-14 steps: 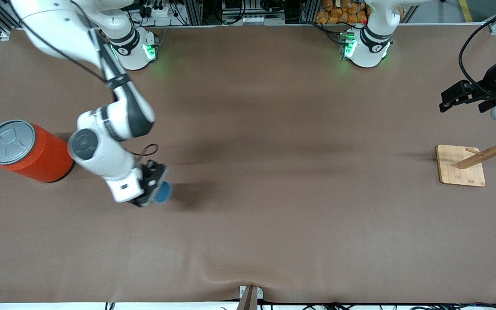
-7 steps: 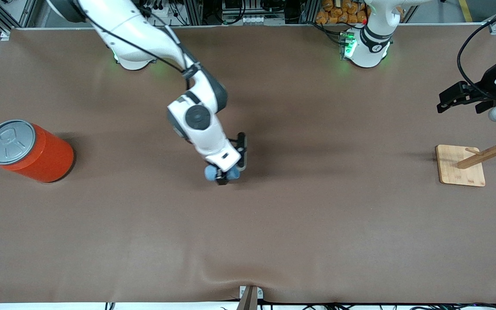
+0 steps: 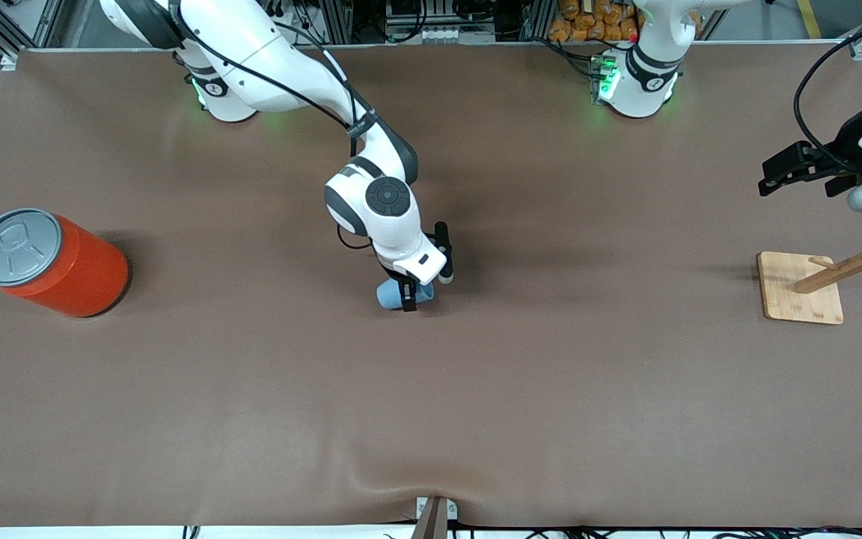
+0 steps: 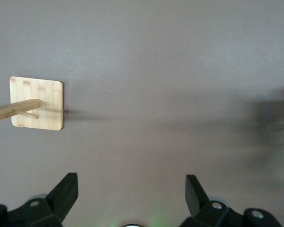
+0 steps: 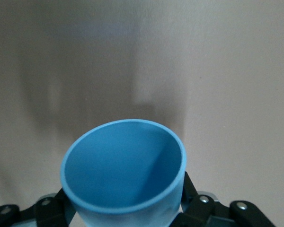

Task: Flip cup
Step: 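Lift the blue cup with the right gripper and carry it toward the table middle, then open the right gripper and release the blue cup on its side, then retract the right gripper while the left gripper reaches toward the cup's base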

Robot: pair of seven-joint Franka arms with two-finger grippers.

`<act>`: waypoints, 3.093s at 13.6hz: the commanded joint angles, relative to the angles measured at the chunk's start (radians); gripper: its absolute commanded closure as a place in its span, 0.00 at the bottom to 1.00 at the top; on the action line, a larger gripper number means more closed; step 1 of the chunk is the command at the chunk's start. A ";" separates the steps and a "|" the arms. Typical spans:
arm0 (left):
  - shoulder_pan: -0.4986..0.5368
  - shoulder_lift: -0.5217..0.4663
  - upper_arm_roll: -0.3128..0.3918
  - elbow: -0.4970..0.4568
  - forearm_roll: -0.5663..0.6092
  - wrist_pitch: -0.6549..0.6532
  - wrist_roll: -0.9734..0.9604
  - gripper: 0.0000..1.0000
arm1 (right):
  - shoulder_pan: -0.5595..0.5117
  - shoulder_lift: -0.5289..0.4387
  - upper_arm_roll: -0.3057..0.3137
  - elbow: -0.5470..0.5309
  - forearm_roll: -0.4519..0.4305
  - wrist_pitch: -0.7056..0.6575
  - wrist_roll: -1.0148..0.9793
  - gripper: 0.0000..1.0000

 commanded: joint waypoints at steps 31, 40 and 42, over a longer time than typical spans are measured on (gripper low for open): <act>-0.101 0.245 -0.212 -0.312 -0.942 0.644 0.004 0.00 | -0.670 -0.651 -0.005 0.018 0.108 -0.813 0.781 0.00; -0.251 0.538 -0.213 -0.358 -1.584 0.846 0.618 0.00 | -0.626 -0.742 -0.137 0.016 0.208 -0.885 0.857 0.00; -0.289 0.571 -0.209 -0.330 -1.680 0.850 0.643 0.00 | -0.624 -0.755 -0.148 0.024 0.209 -0.903 0.845 0.00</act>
